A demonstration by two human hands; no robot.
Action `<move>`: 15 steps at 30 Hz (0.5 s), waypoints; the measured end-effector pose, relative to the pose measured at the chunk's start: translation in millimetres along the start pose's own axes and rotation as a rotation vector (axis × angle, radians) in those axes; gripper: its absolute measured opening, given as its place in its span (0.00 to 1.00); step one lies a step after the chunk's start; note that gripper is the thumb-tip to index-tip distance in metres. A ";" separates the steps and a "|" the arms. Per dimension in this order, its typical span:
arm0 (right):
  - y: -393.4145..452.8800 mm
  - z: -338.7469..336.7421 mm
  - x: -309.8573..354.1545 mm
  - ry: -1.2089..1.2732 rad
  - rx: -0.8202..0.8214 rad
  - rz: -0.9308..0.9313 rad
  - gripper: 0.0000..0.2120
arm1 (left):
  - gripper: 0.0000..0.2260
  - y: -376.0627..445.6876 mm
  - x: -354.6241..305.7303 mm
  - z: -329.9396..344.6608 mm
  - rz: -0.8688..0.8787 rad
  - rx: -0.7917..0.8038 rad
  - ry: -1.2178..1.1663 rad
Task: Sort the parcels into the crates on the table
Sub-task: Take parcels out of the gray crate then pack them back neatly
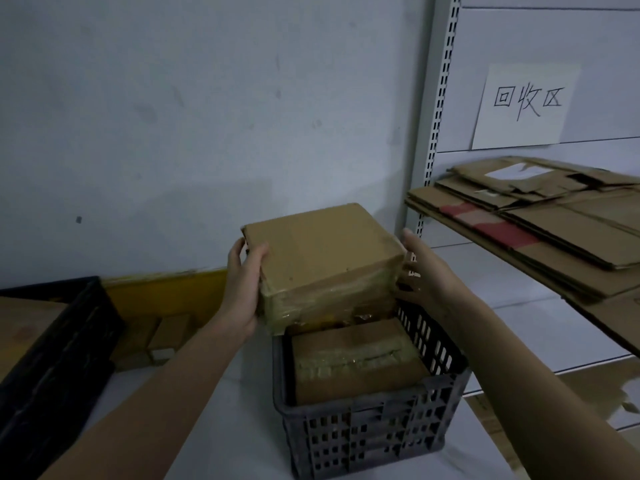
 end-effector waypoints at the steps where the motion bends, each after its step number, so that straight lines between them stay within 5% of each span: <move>1: 0.9 4.6 -2.9 -0.027 0.001 0.007 0.32 | 0.25 -1.1 0.3 -2.2 0.020 -0.026 -0.009; 4: -4.3 28.6 -13.8 -0.071 0.039 0.041 0.50 | 0.26 -7.3 2.5 -8.0 0.024 -0.109 -0.088; 7: -17.6 65.7 -23.2 0.028 0.176 0.085 0.59 | 0.30 -13.6 1.9 -8.9 0.068 -0.142 -0.113; 11: -20.9 101.3 -29.0 0.259 0.235 0.093 0.52 | 0.33 -17.4 0.0 -7.1 0.074 -0.143 -0.008; 15: -13.4 102.5 -21.0 0.299 0.166 0.046 0.37 | 0.19 -15.2 -4.4 -22.2 0.021 -0.111 0.063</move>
Point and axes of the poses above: each hand's wrist, its own y-axis towards the middle knuckle, its own z-axis out of the palm, x = y × z, the point moved 6 cm from there along y, towards the middle knuckle, and after that the axes turned 7 degrees about -x, right-handed, at the moved point
